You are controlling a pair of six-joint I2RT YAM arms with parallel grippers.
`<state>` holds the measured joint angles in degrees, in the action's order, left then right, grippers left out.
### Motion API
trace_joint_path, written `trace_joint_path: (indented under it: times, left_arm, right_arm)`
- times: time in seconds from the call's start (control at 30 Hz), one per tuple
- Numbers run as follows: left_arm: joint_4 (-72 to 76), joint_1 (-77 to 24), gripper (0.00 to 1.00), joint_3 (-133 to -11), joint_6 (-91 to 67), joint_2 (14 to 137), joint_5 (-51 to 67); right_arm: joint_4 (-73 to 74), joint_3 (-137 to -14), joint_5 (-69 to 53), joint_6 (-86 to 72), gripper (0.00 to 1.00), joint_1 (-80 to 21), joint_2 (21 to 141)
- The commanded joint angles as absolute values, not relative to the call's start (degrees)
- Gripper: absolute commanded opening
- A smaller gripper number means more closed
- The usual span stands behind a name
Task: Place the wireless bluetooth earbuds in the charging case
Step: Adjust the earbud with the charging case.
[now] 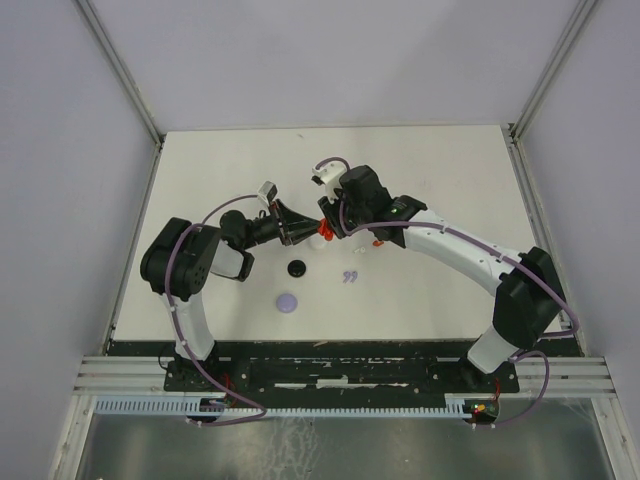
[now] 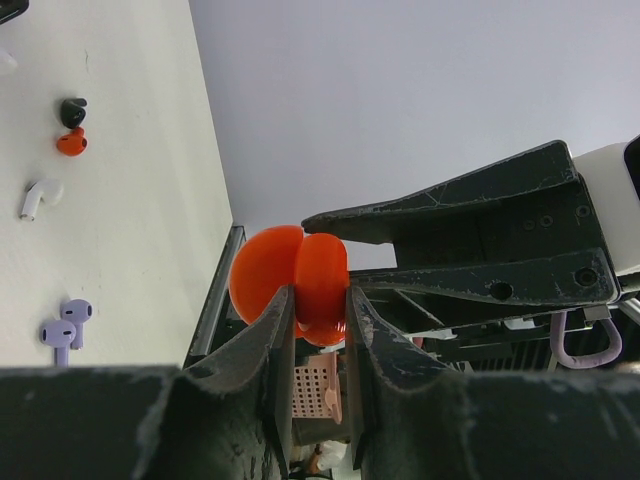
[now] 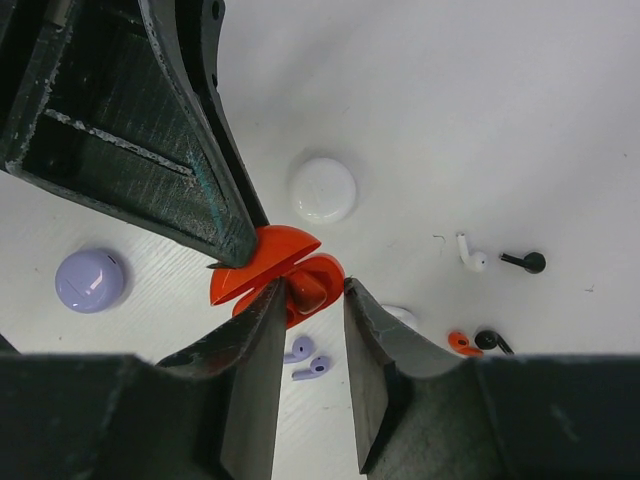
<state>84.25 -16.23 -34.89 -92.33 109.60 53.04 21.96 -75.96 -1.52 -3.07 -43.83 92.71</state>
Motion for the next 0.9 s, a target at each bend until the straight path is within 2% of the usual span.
trace_joint_path:
  times: [0.0, 0.47, 0.87]
  left_arm:
    - [89.4, -16.6, 0.03, -36.5, -93.5, 109.8, 53.7]
    - [89.5, -16.5, 0.03, -36.5, -93.7, 110.6, 53.2]
    - [89.8, -16.6, 0.03, -37.0, -94.1, 112.3, 52.4]
  right_arm:
    - [21.4, -78.8, -2.3, -2.4, 0.36, -44.2, 92.8]
    - [21.5, -79.0, -1.9, -2.2, 0.19, -44.4, 92.4]
    - [21.3, -78.8, -0.7, -1.5, 0.17, -44.9, 90.6]
